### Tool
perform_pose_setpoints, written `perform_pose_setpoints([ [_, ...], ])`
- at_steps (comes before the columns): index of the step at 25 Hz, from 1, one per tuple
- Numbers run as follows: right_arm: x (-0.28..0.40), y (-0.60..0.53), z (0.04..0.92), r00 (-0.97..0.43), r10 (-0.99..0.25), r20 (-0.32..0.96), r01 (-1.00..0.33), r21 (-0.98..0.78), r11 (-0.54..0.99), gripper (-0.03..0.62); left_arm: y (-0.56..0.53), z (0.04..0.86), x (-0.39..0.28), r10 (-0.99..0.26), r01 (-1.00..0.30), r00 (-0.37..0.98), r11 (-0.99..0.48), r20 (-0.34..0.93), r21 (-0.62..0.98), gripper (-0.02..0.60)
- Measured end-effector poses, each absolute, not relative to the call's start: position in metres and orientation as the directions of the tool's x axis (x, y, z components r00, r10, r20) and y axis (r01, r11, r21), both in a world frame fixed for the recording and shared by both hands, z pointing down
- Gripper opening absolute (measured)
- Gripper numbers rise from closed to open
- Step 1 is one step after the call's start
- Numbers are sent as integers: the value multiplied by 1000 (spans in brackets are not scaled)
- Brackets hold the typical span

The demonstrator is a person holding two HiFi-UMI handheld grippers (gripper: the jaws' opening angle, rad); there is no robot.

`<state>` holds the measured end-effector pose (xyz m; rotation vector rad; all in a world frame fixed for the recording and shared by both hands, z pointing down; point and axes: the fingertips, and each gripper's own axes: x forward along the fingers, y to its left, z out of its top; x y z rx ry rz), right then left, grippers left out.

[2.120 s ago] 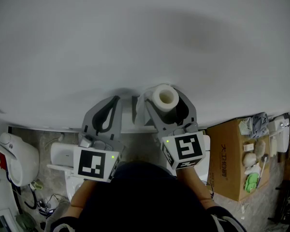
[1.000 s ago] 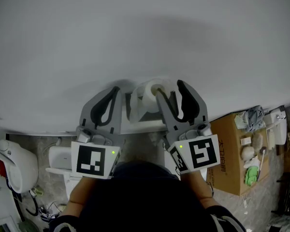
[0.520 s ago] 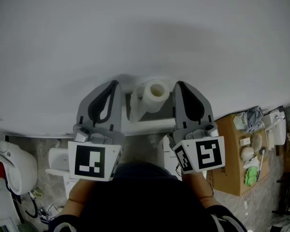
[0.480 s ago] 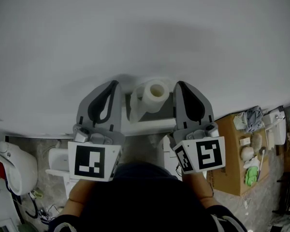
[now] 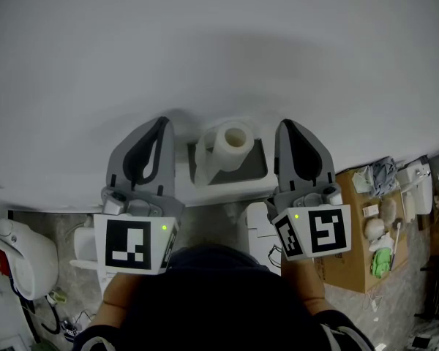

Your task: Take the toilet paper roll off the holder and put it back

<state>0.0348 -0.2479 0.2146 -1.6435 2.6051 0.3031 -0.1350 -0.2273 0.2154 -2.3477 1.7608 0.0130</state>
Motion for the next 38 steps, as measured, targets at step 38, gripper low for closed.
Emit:
perform_pose_setpoints([
  [38,30,-242,215,-428,-892,-145,-900,160,405,15,-219,220,-132,-946,-948,302,-286,-117,-139,1],
])
